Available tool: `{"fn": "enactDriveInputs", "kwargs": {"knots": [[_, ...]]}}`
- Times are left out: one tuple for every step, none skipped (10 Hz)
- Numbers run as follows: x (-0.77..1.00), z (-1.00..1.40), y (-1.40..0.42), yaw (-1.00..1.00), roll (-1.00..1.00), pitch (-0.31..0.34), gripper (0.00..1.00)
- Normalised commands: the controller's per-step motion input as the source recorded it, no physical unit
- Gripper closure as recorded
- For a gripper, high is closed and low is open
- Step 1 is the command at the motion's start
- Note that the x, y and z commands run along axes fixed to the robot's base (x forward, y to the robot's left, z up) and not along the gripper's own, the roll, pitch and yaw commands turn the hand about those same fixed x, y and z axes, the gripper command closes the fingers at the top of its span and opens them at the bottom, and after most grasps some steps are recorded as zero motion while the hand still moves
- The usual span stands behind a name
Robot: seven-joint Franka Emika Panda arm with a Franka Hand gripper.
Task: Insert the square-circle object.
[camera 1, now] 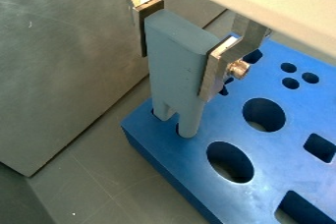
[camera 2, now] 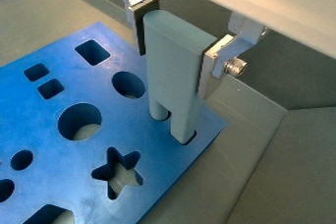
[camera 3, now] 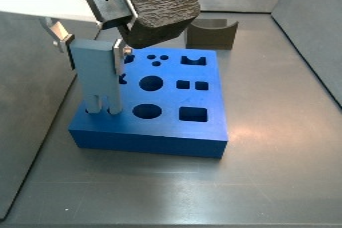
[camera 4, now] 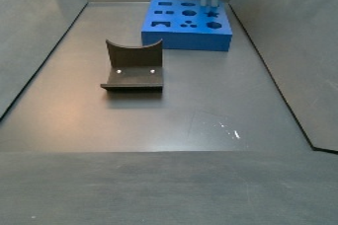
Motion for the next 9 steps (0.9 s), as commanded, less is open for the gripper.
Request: {"fn": "enactDriveInputs", "kwargs": {"knots": [[0.0,-0.39,0.0,-0.01,0.0,-0.004,1.0],[-0.03,-0.48,0.03,0.0,0.0,-0.066,1.0],[-0.37,-0.37,0.06,-0.07,-0.01,-0.26,1.0],[-0.17,-0.15,-0.01,0.0,0.0,-0.199,1.0],[-0.15,-0.17,-0.07,0.0,0.05,-0.243,1.0],[-0.06,-0.22,-0.08,-0.01,0.19,-0.274,1.0],[-0.05,-0.2,-0.03,0.0,0.1,-0.226,1.0],[-0.01,-0.16,-0.02,0.0,0.11,-0.123,1.0],[0.0,0.0,0.0,0.0,0.0,0.0,1.0]]}}
